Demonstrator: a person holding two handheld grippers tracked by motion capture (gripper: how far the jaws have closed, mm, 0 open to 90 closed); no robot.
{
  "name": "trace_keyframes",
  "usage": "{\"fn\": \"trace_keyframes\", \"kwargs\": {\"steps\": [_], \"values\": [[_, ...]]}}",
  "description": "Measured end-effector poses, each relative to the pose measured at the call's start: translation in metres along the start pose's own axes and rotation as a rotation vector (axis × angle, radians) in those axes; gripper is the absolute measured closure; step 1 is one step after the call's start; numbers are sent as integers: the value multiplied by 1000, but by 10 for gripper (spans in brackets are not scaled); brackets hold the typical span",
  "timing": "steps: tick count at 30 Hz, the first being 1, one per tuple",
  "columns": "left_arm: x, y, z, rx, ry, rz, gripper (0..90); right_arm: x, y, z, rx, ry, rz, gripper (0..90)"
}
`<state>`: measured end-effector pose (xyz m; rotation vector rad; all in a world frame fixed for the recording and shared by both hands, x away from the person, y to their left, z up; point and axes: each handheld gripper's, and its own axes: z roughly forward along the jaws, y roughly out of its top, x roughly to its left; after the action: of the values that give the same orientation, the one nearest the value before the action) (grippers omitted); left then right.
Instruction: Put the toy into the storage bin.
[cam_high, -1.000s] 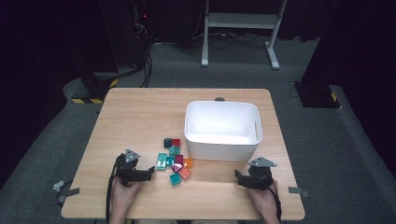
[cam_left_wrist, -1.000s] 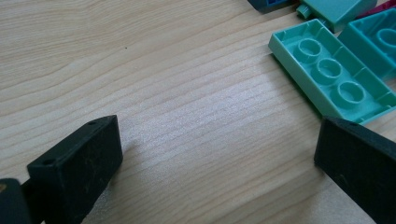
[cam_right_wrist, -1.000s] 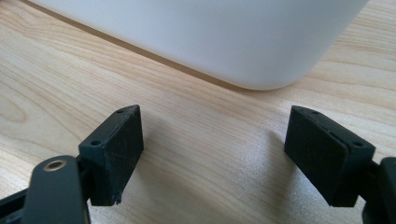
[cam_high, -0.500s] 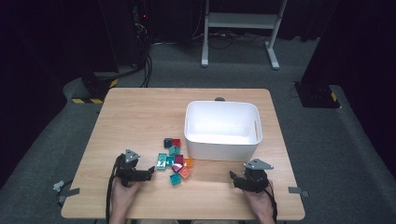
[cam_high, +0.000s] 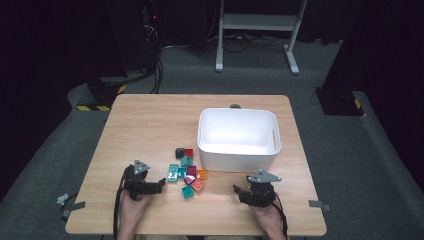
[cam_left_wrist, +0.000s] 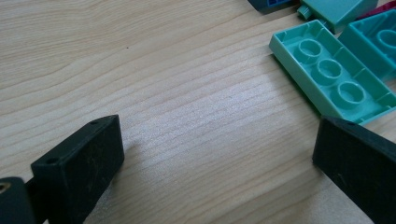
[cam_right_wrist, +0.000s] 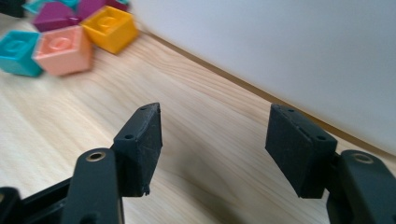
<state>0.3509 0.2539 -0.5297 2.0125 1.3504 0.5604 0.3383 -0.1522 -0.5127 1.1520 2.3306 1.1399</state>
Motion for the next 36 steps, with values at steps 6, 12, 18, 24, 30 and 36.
{"fn": "trace_keyframes", "kwargs": {"steps": [6, 12, 18, 24, 30, 36], "values": [[0, 0, 0, -1, 0, 0, 25, 20, 8, 9, 7, 66, -57, 398], [0, 0, 0, -1, -2, 0, 25, 40, 14, 21, 17, 117, -111, 414], [0, 0, 0, -1, -1, 0, 25, 54, 21, 30, 22, 156, -140, 427], [0, 0, 0, -1, -1, 1, 25, 64, 28, 36, 22, 185, -153, 440], [0, 0, 0, -1, -1, 0, 26, 72, 33, 44, 25, 206, -165, 453], [0, 0, 0, -1, -1, 0, 26, 79, 36, 50, 31, 214, -176, 460]]}}
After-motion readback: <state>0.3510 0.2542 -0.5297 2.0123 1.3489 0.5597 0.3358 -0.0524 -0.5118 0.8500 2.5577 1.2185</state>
